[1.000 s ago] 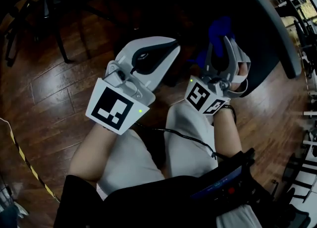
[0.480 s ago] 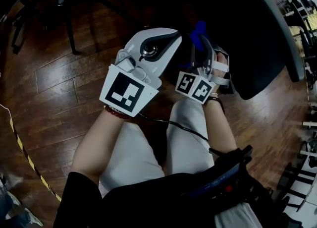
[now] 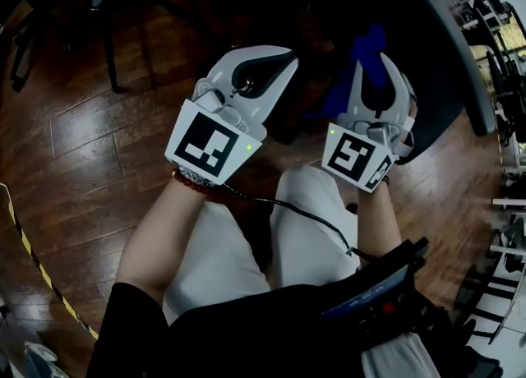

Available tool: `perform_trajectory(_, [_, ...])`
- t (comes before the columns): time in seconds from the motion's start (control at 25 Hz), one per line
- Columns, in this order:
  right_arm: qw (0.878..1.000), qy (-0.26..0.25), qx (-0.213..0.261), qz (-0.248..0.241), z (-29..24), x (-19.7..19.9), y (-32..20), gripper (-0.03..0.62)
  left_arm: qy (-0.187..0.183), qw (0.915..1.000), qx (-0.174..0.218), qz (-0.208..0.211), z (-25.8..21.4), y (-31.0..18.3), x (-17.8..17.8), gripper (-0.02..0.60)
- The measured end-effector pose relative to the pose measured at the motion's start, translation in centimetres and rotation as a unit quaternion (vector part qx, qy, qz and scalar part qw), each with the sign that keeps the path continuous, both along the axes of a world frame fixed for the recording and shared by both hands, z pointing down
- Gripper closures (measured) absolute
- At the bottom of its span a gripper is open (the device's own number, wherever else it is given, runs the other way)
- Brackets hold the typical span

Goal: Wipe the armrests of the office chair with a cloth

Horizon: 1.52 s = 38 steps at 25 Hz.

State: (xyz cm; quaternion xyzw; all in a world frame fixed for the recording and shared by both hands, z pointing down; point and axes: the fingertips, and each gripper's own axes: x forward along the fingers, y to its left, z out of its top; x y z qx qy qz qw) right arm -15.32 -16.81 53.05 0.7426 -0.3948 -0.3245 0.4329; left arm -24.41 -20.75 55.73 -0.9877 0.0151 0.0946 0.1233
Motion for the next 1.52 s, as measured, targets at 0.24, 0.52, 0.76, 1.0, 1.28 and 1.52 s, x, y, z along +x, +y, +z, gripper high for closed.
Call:
perform_trajectory(0.24, [0.995, 0.074, 0.071, 0.003, -6.9, -2.1, 2.0, 0.522, 0.003, 1.0, -0.004, 0.002, -0.2, 0.0, 0.0, 0.577])
perform_trajectory(0.52, [0.993, 0.088, 0.008, 0.074, -6.3, 0.6, -0.8, 0.522, 0.013, 0.9998, 0.005, 0.013, -0.6, 0.1, 0.4, 0.577])
perform_trajectory(0.76, [0.988, 0.047, -0.11, 0.095, -2.4, 2.0, -3.5, 0.522, 0.028, 0.9995, -0.011, 0.006, -1.1, -0.8, -0.1, 0.577])
perform_trajectory(1.0, [0.974, 0.067, -0.181, 0.12, -0.1, 2.0, -4.5, 0.522, 0.04, 0.9989, -0.022, 0.006, -1.5, -1.0, -0.8, 0.577])
perform_trajectory(1.28, [0.971, 0.027, -0.218, 0.096, 7.8, 2.3, -4.8, 0.522, 0.029, 0.9995, -0.001, 0.013, -1.7, 0.1, -0.8, 0.577])
perform_trajectory(1.52, [0.968, -0.006, -0.23, 0.103, 13.5, 3.1, -6.9, 0.522, 0.032, 0.9994, -0.016, 0.002, -1.6, -0.8, -1.3, 0.577])
